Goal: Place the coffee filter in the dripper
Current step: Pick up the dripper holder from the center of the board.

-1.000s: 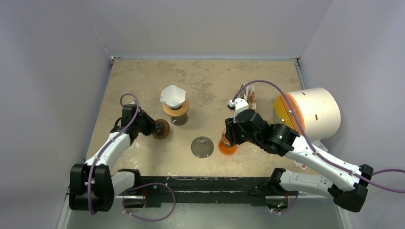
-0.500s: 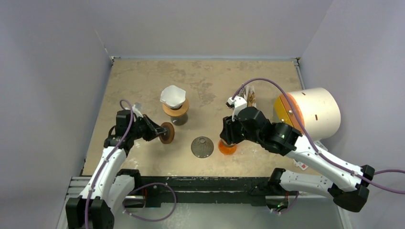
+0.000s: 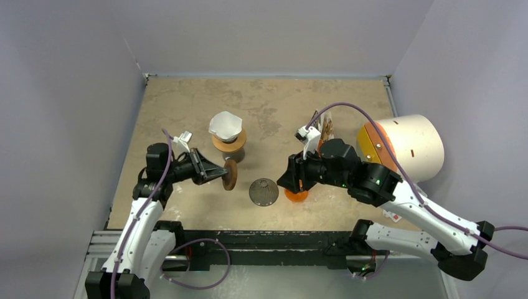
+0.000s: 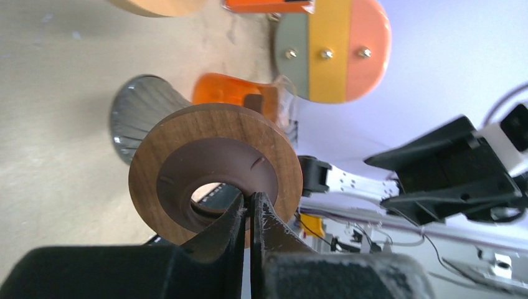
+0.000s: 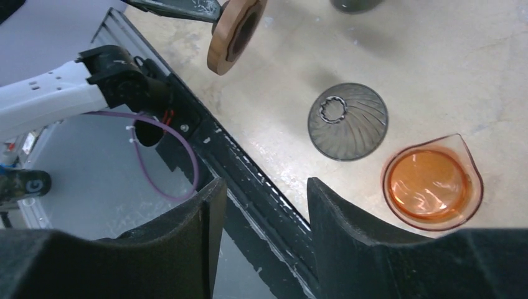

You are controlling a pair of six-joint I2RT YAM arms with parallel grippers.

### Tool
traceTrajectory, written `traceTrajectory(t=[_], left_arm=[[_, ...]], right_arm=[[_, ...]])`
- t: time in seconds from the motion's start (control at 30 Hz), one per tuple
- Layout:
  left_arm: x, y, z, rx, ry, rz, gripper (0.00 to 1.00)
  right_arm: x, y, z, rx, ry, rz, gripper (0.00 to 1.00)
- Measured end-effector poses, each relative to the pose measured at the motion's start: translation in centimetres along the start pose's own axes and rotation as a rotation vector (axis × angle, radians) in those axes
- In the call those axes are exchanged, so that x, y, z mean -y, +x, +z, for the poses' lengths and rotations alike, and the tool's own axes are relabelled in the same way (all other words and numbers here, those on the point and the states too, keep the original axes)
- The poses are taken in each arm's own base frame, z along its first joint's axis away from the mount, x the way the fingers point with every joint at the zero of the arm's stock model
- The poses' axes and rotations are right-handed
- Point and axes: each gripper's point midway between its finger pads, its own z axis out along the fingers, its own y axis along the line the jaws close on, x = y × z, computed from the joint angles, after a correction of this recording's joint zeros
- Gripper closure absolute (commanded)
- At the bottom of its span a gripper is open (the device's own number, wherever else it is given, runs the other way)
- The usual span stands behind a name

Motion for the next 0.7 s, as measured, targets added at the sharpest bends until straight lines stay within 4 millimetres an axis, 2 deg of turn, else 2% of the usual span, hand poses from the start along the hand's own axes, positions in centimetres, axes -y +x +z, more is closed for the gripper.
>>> traceTrajectory(t=[0.4,0.57,0.7], left_arm=[[8.8,0.1,-2.1,-0.08,0.349,0.101,1.0],[10.2,0.2,-2.5,-0.11,0.405,0.126,1.0],[10.8,0.2,-2.7,-0.131,0.418,0.141,1.0]], right_arm=[[-3.6,-2.6,0.2,0.103,-0.171,0.087,0.42],[-5.1,-3.7,-0.1,0.133,-0.238,0.107,0.41],[-5.9,-5.5,0.0,0.152,-0.244,0.119,0.41]])
